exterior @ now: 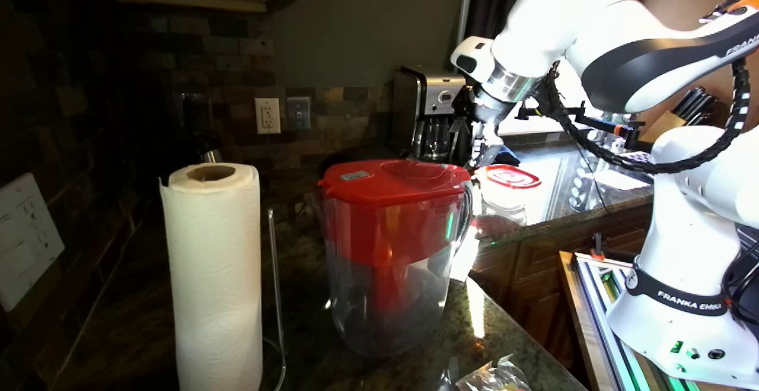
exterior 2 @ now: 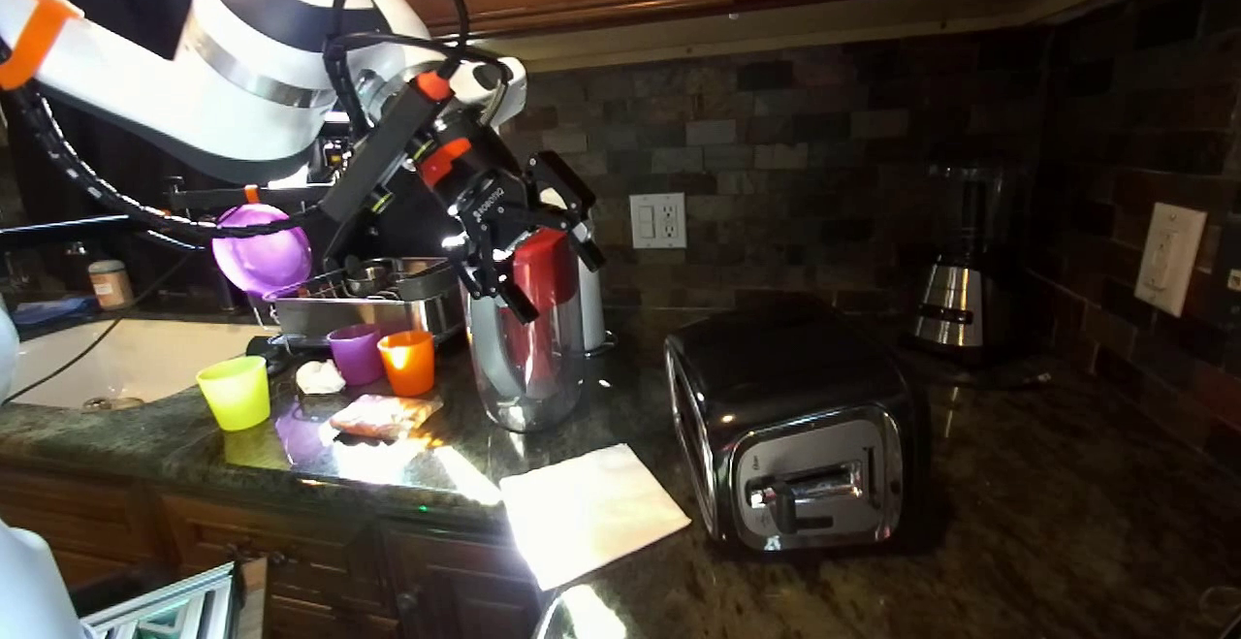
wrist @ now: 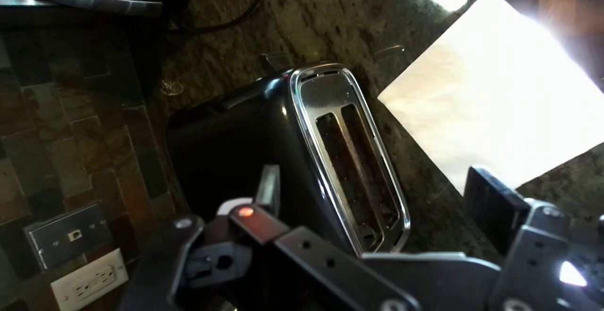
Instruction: Place the toaster upright.
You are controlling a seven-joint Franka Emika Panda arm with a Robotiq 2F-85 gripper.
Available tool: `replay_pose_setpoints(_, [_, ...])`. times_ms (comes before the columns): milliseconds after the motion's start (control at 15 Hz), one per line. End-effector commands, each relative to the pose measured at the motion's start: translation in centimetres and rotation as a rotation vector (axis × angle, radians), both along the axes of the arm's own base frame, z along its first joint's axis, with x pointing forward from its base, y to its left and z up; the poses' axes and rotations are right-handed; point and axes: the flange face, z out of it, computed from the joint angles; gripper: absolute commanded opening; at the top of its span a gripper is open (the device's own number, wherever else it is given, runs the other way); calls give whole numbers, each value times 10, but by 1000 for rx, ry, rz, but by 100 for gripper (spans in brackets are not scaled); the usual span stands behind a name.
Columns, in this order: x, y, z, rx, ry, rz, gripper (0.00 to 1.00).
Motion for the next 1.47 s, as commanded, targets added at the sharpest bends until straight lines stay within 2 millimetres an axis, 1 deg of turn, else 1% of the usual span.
replay_pose_setpoints(0, [1,1,2,1,-2,1,100])
replay_pose_setpoints(333, [1,1,3,1,-4,1,100])
replay_pose_setpoints(533, [4,-2,-3,-18,12,5,100])
replay_pose_setpoints(667, [9,-6,-9,-35,12,3,100])
replay_pose_setpoints(933, [22,-12,-24,-57,4,52,100])
replay_pose_setpoints(1200, [37,-16,-39,-96,-47,143,100])
replay_pose_setpoints(1400, [42,-22,-54,-140,-91,179,100])
